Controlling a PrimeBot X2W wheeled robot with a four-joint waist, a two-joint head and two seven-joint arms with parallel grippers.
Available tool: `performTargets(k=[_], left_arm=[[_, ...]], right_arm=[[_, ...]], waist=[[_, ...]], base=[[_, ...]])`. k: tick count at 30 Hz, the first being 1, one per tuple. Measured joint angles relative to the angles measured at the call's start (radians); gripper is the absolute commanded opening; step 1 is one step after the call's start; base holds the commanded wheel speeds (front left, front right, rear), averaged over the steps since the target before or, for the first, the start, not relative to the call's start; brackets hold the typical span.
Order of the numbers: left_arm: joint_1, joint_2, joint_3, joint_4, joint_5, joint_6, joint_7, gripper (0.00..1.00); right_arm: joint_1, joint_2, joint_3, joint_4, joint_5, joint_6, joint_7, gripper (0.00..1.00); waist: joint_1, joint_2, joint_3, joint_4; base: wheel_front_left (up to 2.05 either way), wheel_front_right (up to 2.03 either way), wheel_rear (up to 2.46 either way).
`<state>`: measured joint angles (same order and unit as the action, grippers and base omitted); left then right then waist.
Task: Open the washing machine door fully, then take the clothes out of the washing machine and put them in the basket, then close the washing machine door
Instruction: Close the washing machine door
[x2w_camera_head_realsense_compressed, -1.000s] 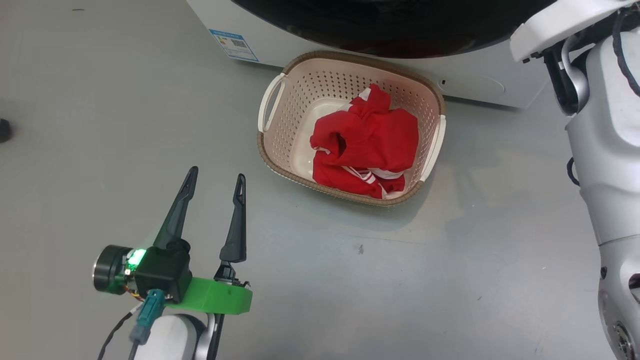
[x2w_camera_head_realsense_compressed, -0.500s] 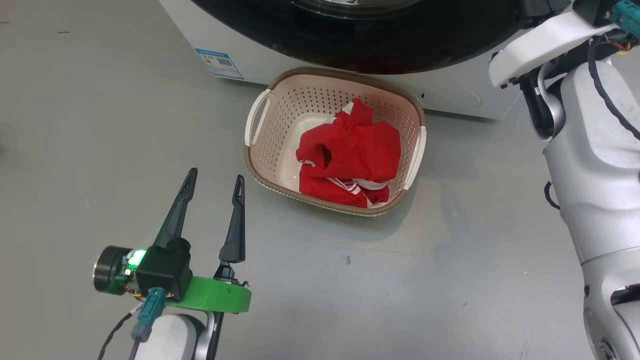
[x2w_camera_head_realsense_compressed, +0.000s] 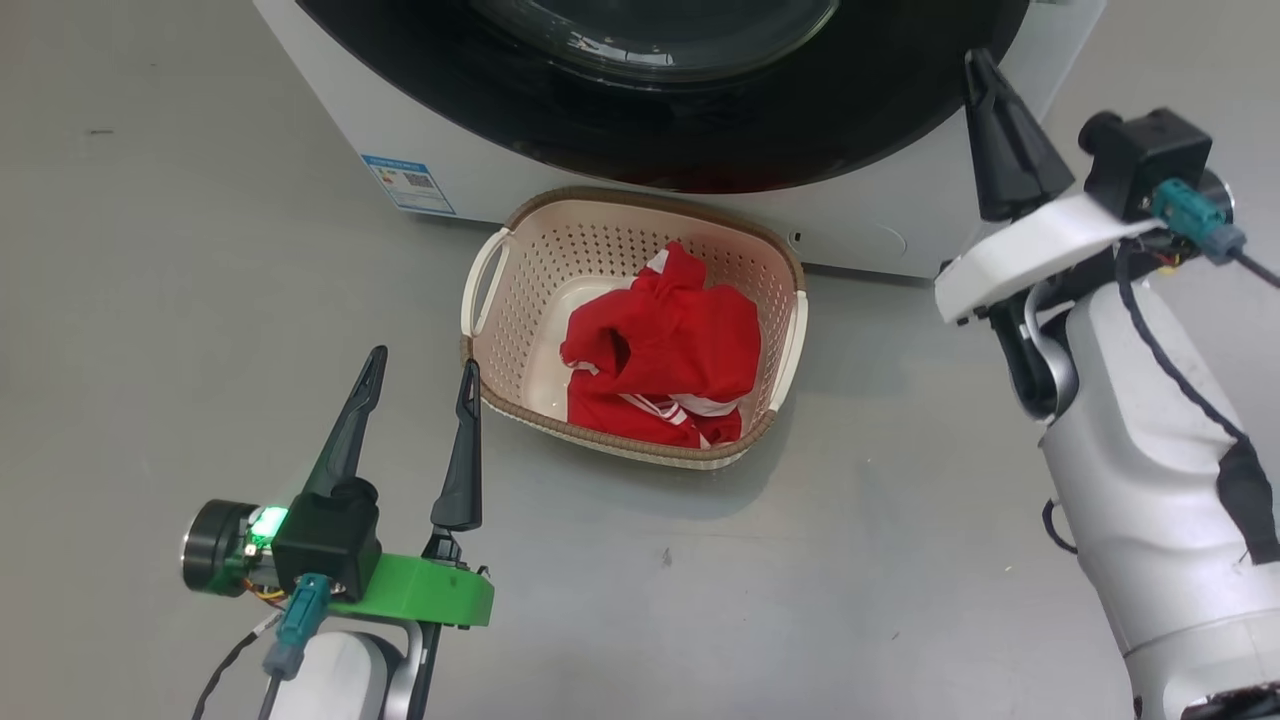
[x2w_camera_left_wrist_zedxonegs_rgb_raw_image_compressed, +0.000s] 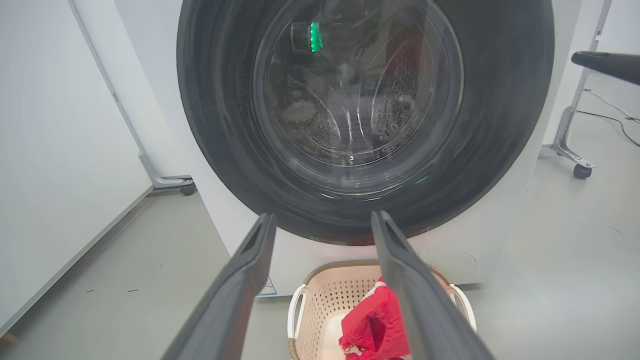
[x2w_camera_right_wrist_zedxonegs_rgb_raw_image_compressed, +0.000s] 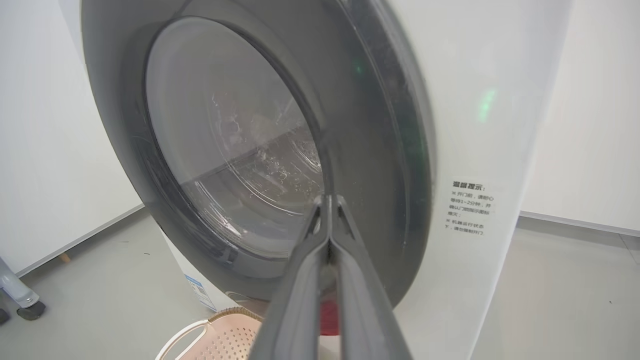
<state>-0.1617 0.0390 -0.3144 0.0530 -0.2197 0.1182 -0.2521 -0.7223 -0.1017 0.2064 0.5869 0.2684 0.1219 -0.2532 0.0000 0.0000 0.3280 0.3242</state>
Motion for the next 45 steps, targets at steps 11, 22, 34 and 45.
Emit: performTargets(k=[11, 22, 34, 45], left_arm=[[0.026, 0.0, 0.013, 0.036, 0.0, 0.0, 0.0, 1.0], [0.041, 0.002, 0.016, 0.06, 0.0, 0.0, 0.0, 1.0], [0.098, 0.008, 0.033, 0.092, -0.004, 0.0, 0.0, 1.0], [0.137, 0.009, 0.033, 0.127, -0.013, -0.002, 0.0, 1.0]], right_arm=[[0.191, 0.014, -0.002, -0.049, 0.026, 0.0, 0.0, 1.0], [0.342, 0.025, -0.049, -0.157, 0.021, -0.006, 0.0, 1.0], [0.528, 0.039, -0.091, -0.256, 0.017, -0.048, 0.0, 1.0], [0.677, 0.048, -0.078, -0.323, 0.0, -0.064, 0.0, 1.0]], waist=[[0.0, 0.0, -0.067, -0.048], [0.0, 0.0, -0.128, -0.102], [0.0, 0.0, -0.183, -0.158], [0.0, 0.0, -0.24, -0.197]], base=[[0.0, 0.0, 0.0], [0.0, 0.0, 0.0], [0.0, 0.0, 0.0], [0.0, 0.0, 0.0]])
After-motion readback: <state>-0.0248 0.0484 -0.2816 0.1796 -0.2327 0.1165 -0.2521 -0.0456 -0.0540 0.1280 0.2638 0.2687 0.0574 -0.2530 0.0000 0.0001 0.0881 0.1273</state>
